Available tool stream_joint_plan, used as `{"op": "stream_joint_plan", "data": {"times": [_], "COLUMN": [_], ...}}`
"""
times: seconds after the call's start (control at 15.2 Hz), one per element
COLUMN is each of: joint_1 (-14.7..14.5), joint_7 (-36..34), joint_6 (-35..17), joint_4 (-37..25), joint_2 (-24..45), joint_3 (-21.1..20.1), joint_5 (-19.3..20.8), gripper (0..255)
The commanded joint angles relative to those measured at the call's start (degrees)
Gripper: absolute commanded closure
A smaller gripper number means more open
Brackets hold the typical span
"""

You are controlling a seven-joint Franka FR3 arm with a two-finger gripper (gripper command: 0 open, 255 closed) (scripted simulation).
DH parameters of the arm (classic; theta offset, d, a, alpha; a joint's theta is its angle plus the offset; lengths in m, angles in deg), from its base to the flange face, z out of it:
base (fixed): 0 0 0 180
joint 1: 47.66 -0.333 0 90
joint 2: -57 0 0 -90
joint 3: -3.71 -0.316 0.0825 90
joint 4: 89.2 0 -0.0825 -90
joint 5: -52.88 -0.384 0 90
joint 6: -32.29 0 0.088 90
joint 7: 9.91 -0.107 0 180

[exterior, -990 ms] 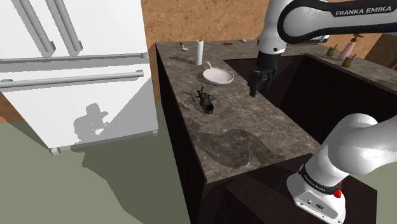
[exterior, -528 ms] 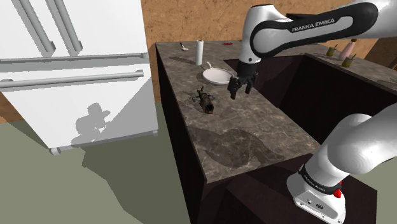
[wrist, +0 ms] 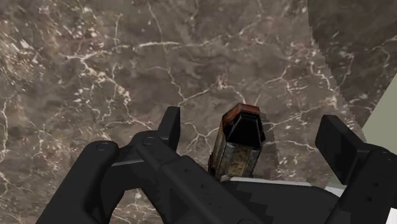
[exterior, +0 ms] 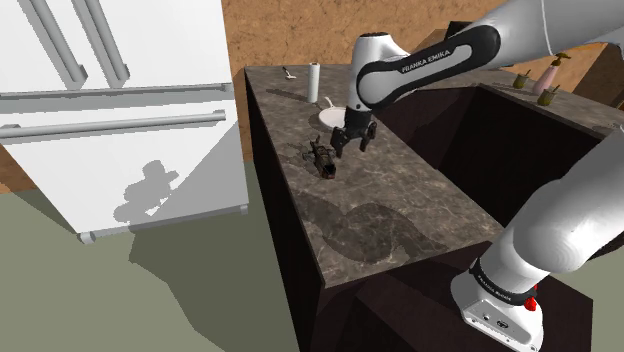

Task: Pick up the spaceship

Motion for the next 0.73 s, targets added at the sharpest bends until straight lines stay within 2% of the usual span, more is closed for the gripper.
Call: {"op": "stream_joint_plan", "data": {"times": [0.0, 0.59, 0.66], "joint_1": [0.49, 0.66, 0.63], "joint_7": [-1.58, -9.38, -9.43], "joint_6": [-2.44, -8.79, -8.82], "joint_4": [-2.64, -17.89, -18.05], "joint_2": [4.39, 23.36, 23.52], "joint_3": [0.13, 1.64, 1.69], "joint_5": [0.98, 5.2, 5.22], "gripper": [0, 0, 0]}}
